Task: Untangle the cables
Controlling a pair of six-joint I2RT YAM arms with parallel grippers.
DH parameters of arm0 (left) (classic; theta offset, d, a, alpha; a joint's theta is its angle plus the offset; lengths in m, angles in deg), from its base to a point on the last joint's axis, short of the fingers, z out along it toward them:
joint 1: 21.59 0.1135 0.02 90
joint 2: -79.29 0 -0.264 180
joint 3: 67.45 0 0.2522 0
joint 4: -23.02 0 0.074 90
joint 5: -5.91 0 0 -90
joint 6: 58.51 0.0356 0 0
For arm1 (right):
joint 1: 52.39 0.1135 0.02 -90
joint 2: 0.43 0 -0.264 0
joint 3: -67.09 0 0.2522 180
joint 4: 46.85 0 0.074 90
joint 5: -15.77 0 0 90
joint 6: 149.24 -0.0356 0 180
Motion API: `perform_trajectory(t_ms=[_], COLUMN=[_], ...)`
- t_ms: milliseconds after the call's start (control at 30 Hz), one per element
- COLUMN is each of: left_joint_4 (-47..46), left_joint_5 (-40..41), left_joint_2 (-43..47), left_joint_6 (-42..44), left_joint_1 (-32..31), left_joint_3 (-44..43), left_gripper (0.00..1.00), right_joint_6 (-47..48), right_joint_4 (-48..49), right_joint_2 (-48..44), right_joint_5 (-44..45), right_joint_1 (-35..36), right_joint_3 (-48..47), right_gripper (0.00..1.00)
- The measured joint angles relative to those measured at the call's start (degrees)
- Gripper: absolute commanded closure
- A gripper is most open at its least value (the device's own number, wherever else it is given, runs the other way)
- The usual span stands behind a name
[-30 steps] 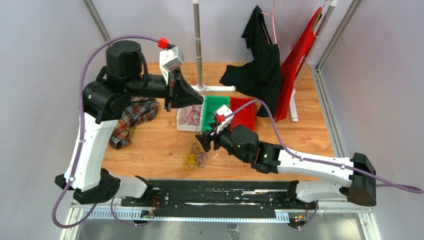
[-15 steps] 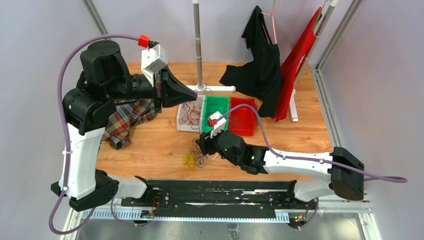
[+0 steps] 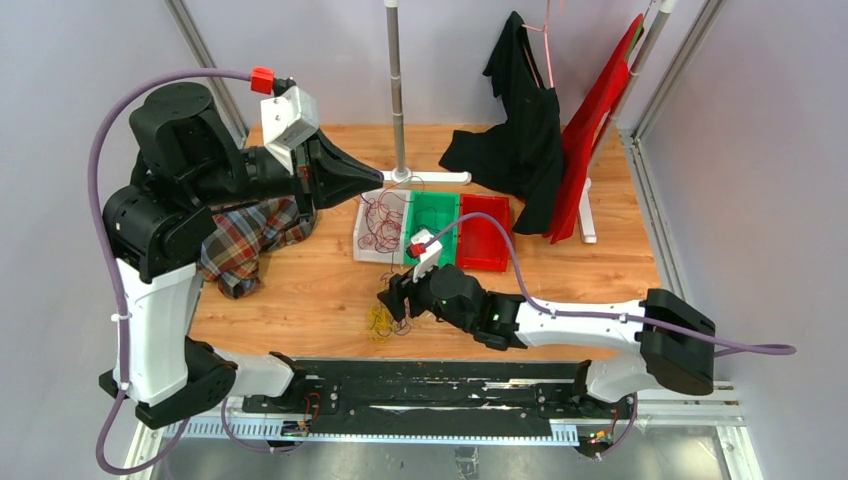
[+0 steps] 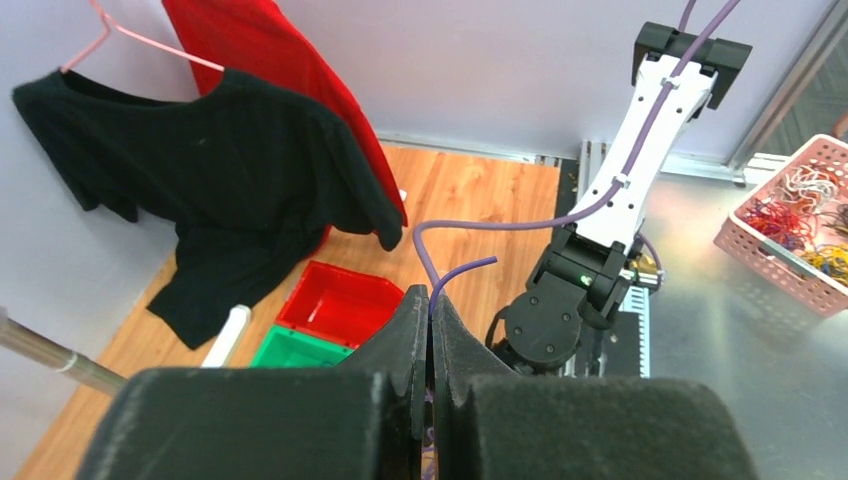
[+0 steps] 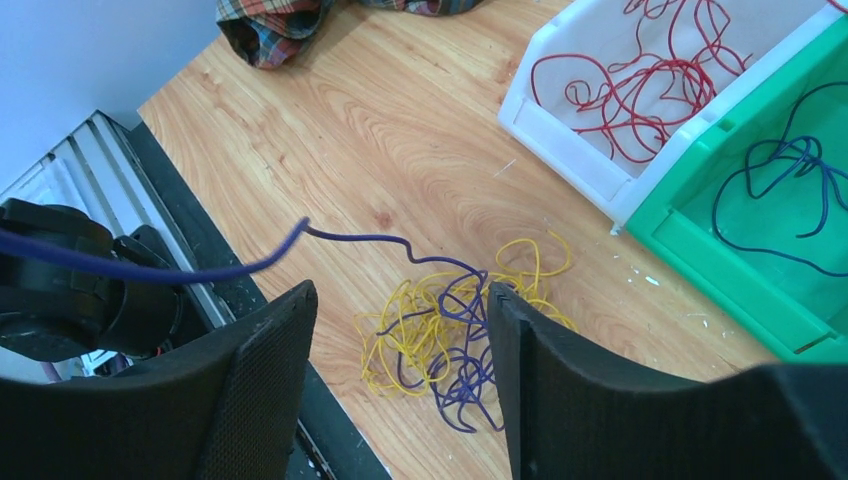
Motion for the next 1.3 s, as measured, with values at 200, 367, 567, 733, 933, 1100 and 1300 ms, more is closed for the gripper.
perform_trajectory(t_ms=[200, 367, 567, 733, 933, 1100, 1300], left_joint_4=[0.00, 0.02, -0.02, -0.09, 0.39, 1.55, 1.25], left_joint_5=[1.38, 2.10, 2.91, 3.76, 5.53, 7.26, 8.26], left_joint_2=[-0.22, -0.66, -0.74, 1.90, 6.01, 5.16, 3.28], left_joint_6=[0.63, 0.55, 0.50, 0.61, 2.14, 3.58, 4.81], left_joint_1=[0.00, 0.00, 0.00, 0.00, 0.00, 0.00, 0.00], left_joint_3=[-2.01, -3.17, -3.56, 1.81, 11.78, 11.23, 4.07], left_gripper=[1.00, 1.00, 1.00, 1.00, 1.00, 1.00, 1.00], right_joint_6=[0.15, 0.92, 2.82, 4.24, 5.77, 6.36, 6.91], right_joint_4=[1.27, 1.38, 1.46, 0.44, -0.35, -0.15, -0.79], right_joint_2=[3.15, 6.38, 8.17, 5.49, -8.26, -14.49, -10.88], right_joint_5=[0.15, 1.40, 3.61, 4.87, 4.63, 4.13, 2.51], right_joint_1=[0.00, 0.00, -0.02, -0.02, -0.15, -0.46, -0.46], right_joint_3=[0.70, 0.07, -3.04, -3.28, -2.75, -1.92, 4.83], right_gripper=[0.38, 0.52, 0.99, 0.99, 0.99, 0.51, 0.43])
